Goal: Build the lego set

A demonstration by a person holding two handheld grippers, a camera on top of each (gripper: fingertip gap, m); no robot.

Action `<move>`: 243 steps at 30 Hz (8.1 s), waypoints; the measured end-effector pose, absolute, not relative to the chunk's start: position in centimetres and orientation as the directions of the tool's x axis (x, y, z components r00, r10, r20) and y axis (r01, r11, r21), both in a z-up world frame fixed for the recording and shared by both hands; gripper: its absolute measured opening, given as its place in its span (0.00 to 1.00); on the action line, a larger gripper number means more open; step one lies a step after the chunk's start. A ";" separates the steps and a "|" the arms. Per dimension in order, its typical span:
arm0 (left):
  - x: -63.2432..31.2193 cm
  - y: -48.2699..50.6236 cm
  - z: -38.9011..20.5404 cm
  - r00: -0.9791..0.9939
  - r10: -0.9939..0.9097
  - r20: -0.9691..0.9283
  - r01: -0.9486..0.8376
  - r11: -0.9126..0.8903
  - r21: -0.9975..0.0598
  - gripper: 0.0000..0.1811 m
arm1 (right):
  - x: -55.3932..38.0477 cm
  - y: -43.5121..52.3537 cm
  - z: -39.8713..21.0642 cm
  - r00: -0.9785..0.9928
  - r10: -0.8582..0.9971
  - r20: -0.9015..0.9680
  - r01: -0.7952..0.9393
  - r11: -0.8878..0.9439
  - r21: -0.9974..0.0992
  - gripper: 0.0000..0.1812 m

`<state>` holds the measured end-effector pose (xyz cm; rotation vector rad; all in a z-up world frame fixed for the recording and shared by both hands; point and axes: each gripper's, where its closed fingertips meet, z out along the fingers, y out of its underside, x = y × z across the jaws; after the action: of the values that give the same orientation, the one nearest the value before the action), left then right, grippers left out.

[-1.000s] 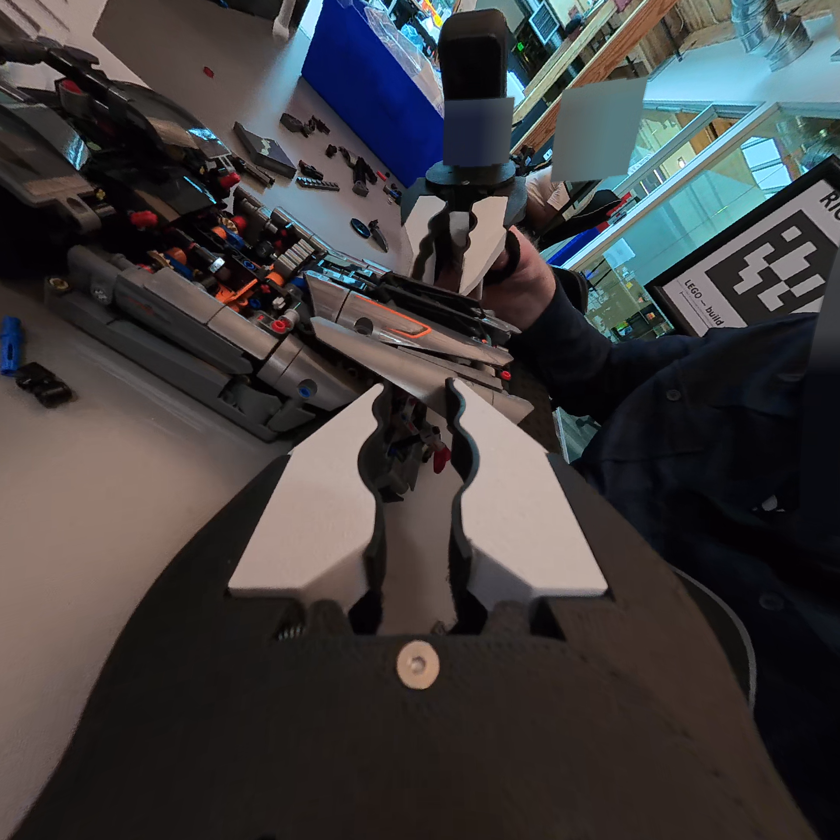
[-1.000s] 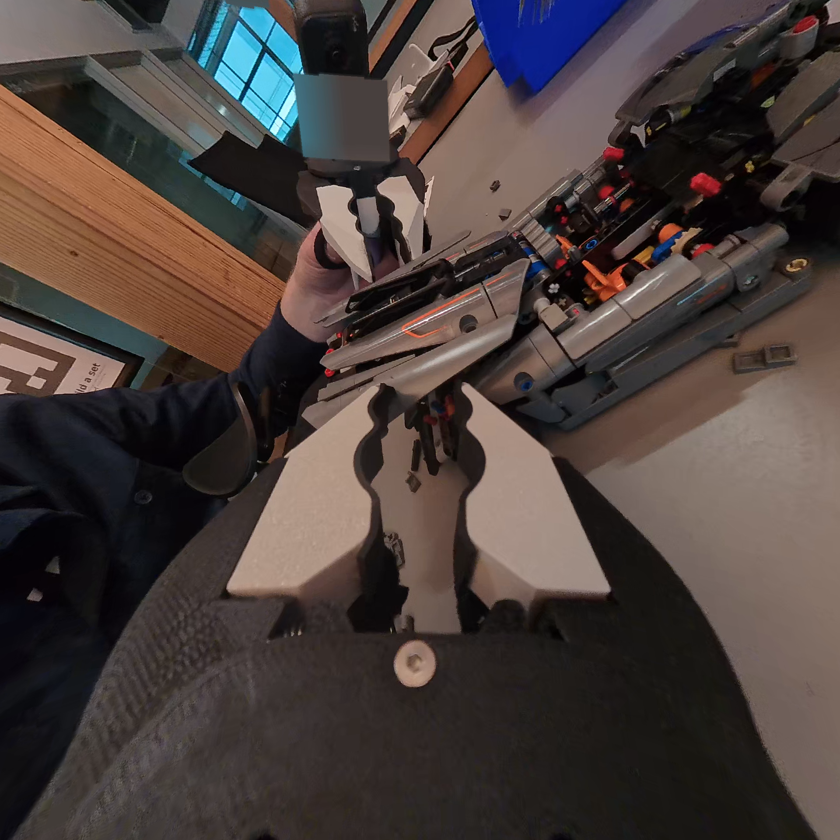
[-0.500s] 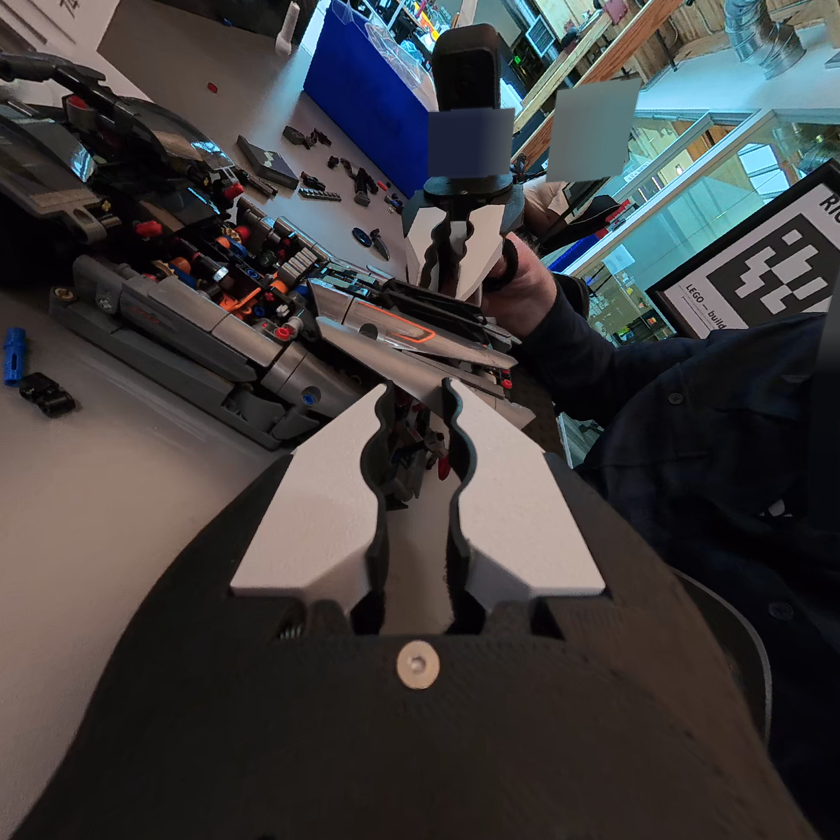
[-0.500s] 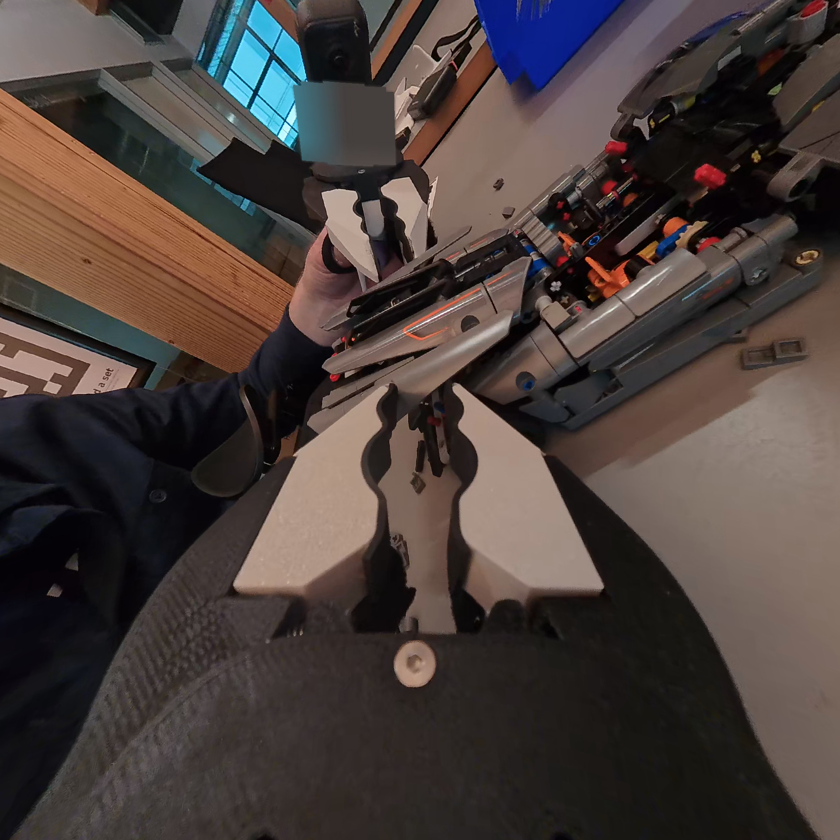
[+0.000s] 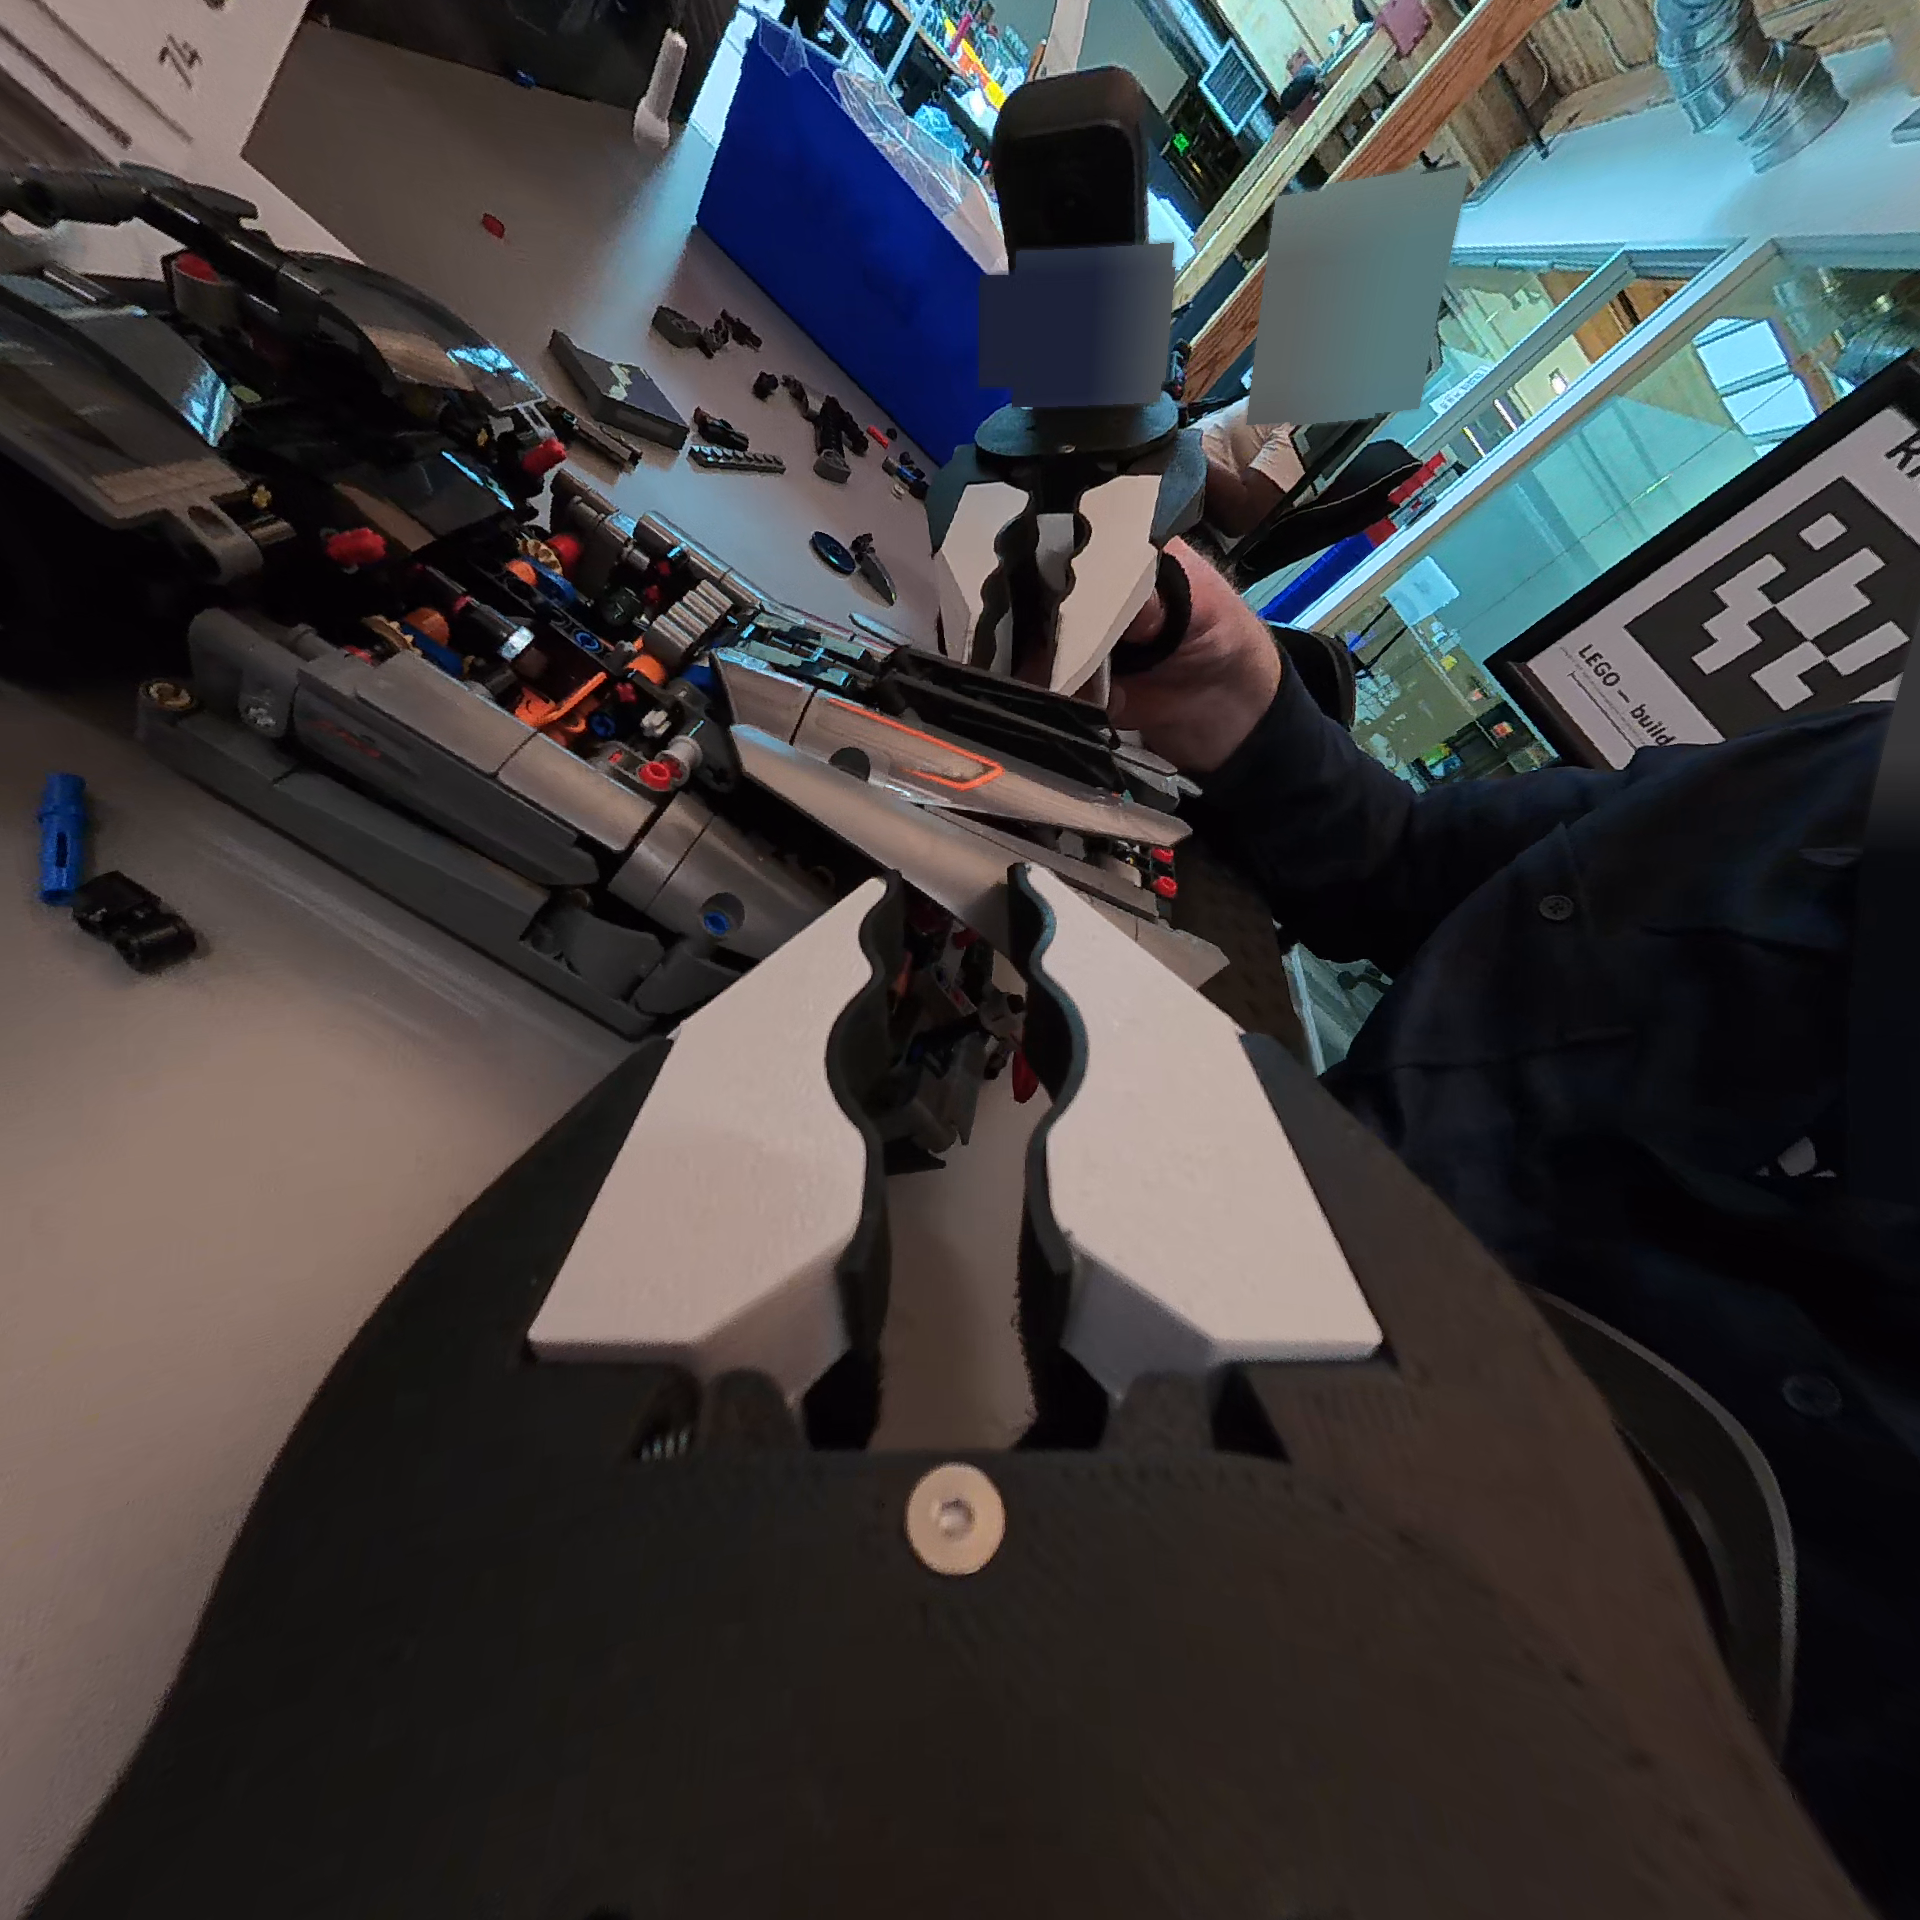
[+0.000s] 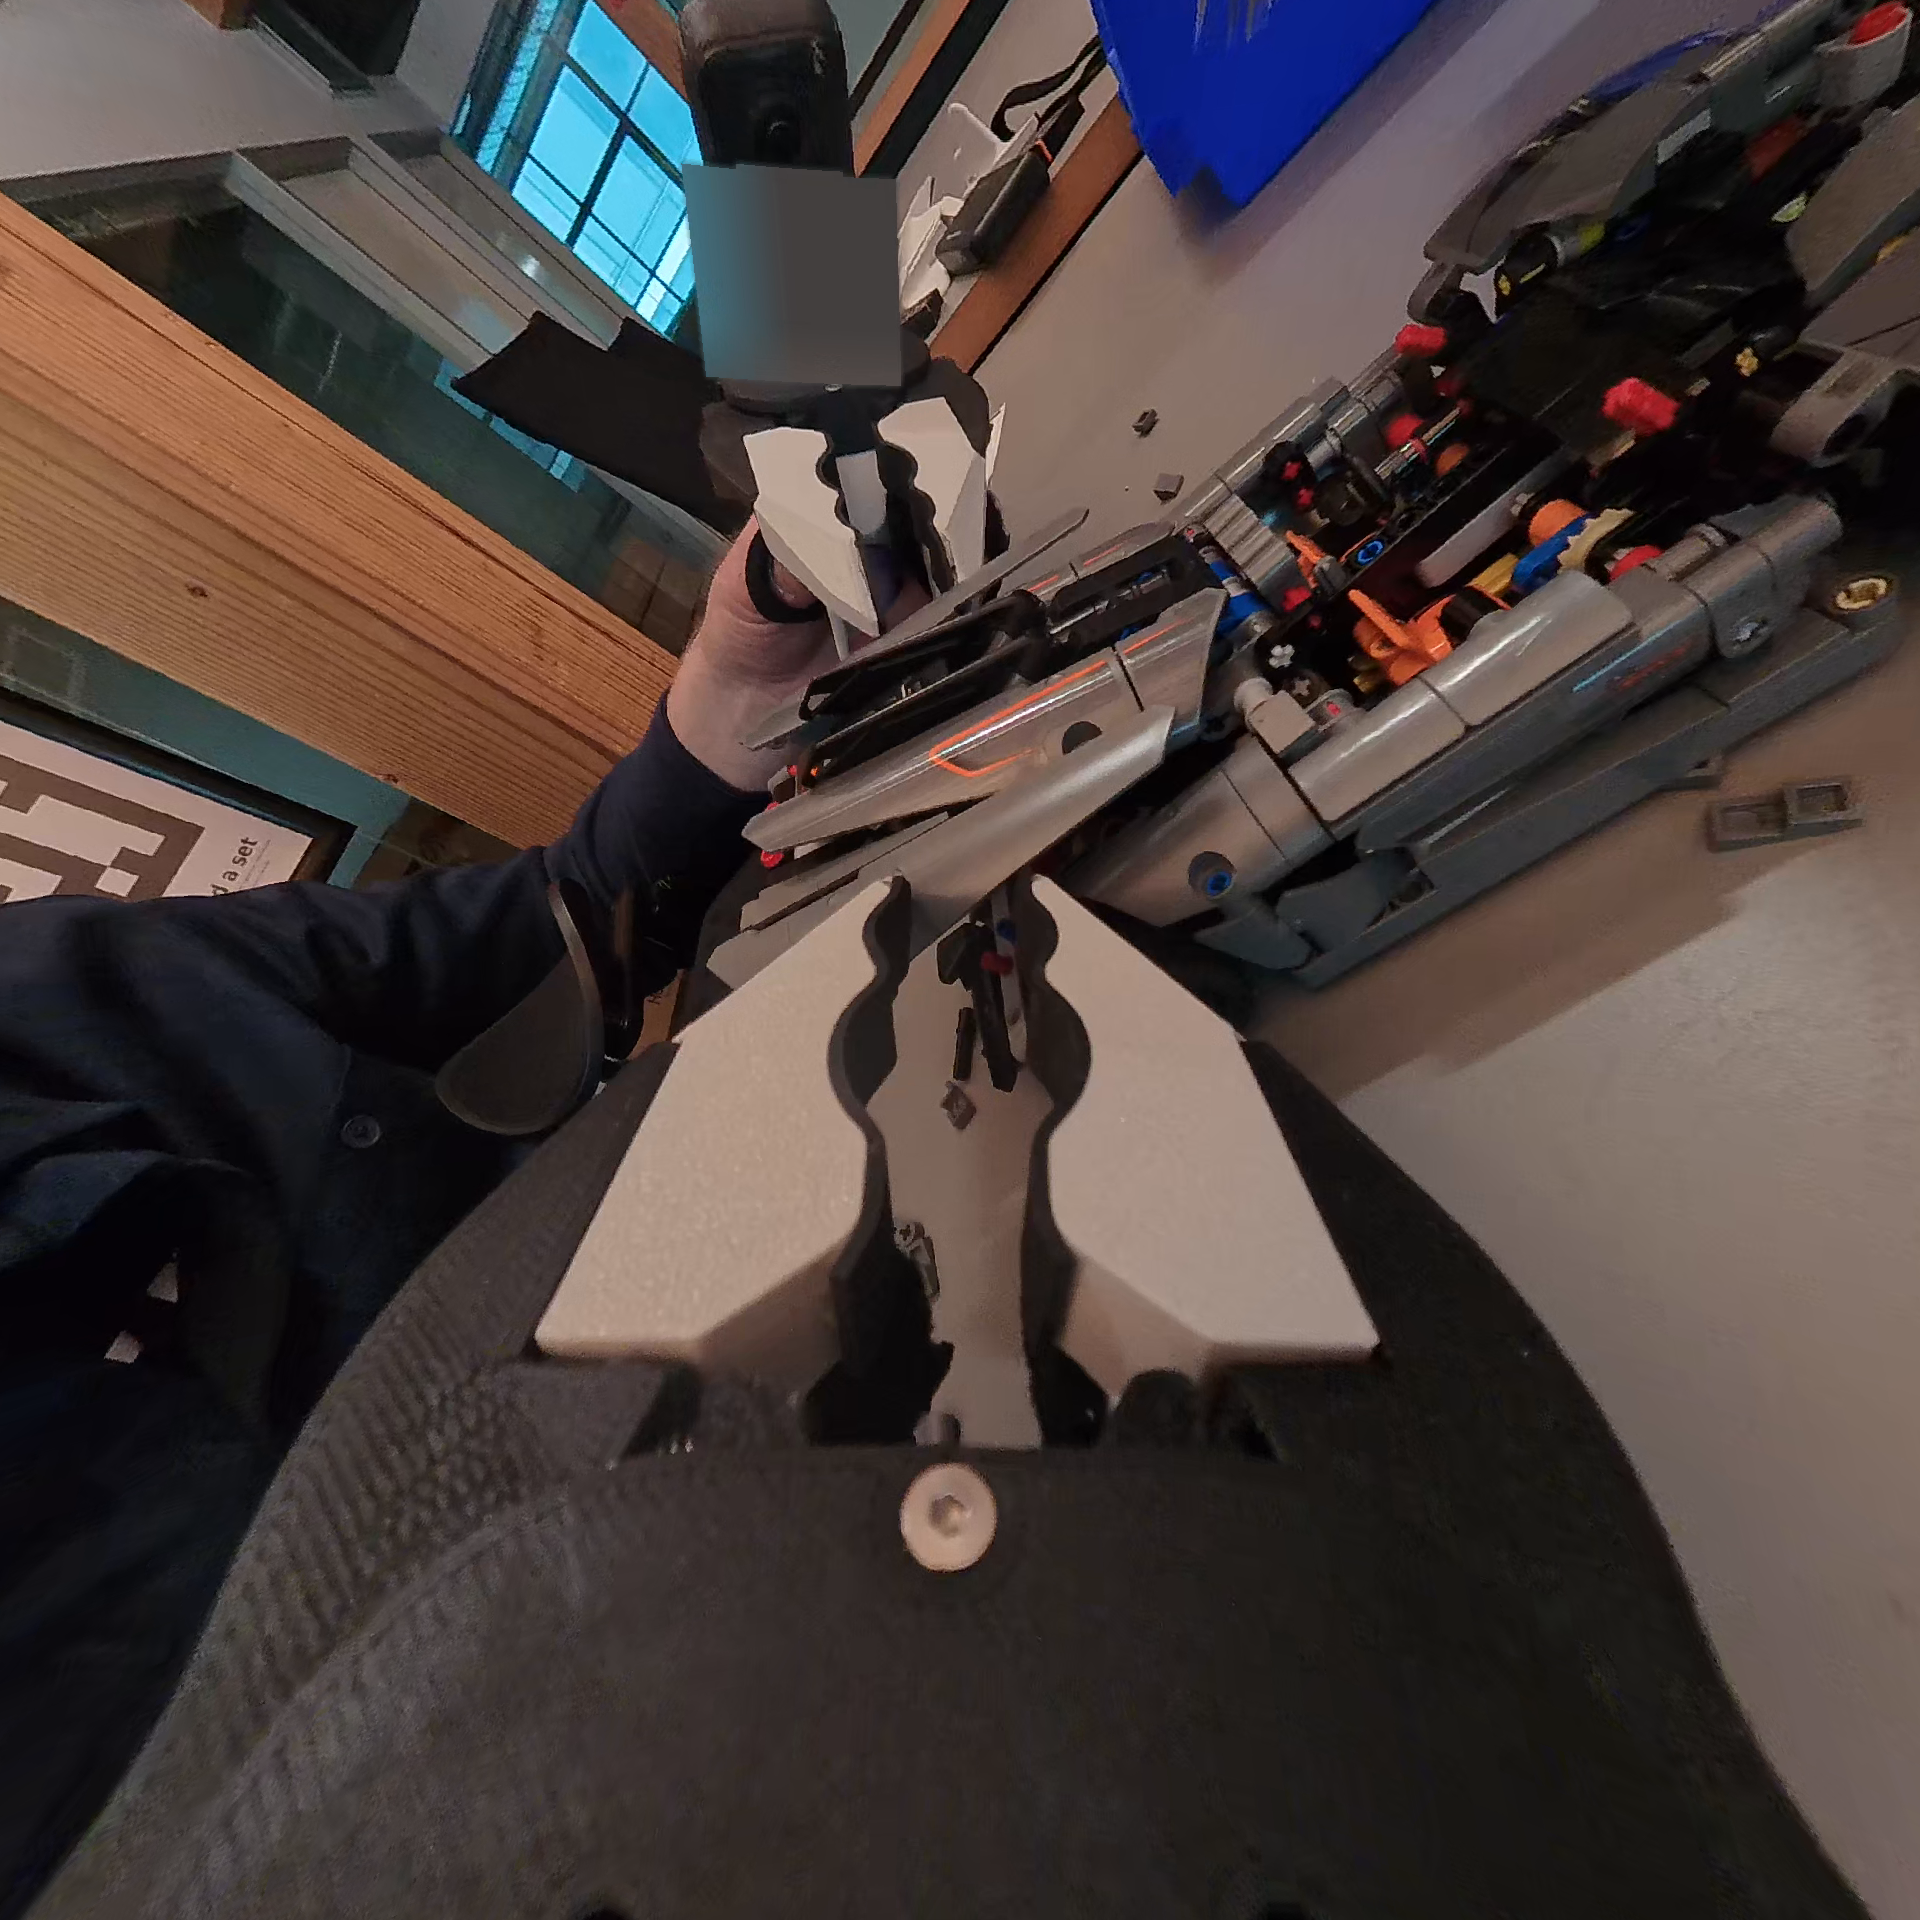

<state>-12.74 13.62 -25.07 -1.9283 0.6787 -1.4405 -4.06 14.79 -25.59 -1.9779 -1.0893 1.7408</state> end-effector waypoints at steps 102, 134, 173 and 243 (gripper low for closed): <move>-12.3 13.5 -24.9 0.149 -0.694 0.705 0.040 -0.708 -0.705 0.04 | -4.0 15.1 -25.7 -0.054 0.498 -0.865 0.289 -0.822 -0.491 0.05; -12.4 13.5 -25.1 0.150 -0.681 0.716 0.041 -0.720 -0.693 0.04 | -4.4 15.0 -25.7 -0.048 0.519 -0.854 0.296 -0.809 -0.508 0.05; -12.4 14.4 -25.9 0.085 -0.570 0.817 0.014 -0.819 -0.573 0.04 | -4.5 15.0 -26.3 0.003 0.530 -0.848 0.304 -0.809 -0.504 0.05; -11.2 10.4 -25.4 0.154 -0.647 -0.746 -0.817 0.342 -0.465 0.10 | -4.4 11.2 -25.6 -0.143 0.794 0.591 0.556 0.559 -0.616 0.13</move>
<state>-11.24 10.42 -25.44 -1.3698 1.5561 0.2022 -4.36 11.18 -25.56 -1.1076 -1.8246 0.3078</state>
